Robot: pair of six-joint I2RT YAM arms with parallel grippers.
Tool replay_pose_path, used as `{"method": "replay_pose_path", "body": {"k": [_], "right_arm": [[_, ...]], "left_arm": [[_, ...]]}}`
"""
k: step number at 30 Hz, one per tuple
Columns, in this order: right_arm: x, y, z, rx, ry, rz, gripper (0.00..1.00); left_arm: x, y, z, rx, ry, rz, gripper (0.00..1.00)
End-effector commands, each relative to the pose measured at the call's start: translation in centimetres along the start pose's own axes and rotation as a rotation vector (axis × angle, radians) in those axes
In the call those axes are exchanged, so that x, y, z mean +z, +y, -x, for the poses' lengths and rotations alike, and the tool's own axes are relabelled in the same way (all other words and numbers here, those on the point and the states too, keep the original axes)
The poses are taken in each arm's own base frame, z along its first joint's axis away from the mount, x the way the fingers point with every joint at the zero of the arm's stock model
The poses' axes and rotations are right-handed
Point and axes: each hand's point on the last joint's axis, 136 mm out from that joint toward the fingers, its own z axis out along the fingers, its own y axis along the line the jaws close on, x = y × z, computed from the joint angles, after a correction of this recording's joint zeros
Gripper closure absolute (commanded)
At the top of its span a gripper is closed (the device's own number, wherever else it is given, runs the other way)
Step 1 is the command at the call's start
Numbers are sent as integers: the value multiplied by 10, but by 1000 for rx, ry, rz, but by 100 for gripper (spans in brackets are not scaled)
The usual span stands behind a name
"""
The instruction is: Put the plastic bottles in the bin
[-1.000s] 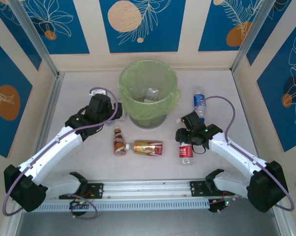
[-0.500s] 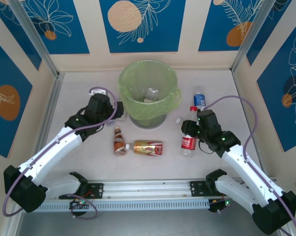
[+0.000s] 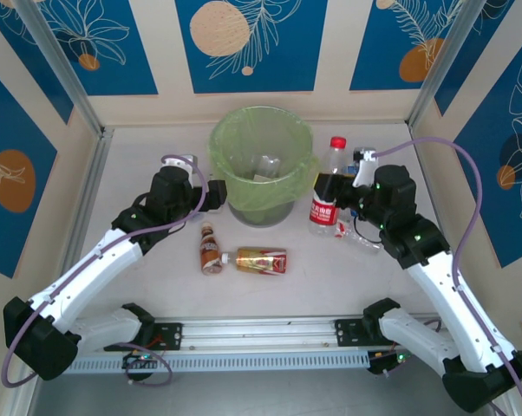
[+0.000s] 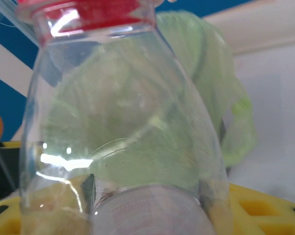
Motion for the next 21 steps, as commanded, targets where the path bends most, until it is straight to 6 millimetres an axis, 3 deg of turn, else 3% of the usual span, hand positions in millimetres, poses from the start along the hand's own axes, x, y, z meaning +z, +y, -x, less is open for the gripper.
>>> {"method": "replay_pose_path", "body": {"k": [1,10,15,21], "right_arm": [[-3,24,22,-62,-19,86,43],[18,63,56,-48,108,232,43],[27,82,75,9,138,322,43],[56,88,98,17,106,360,43]], "left_arm": [[-3,-6,4,13,-16,-43,0],[-6,-25,-1,35,19,-148,0],[-3,-21,-8,31,37,-135,0],[-1,-21,-12,18,48,-136,0]]}}
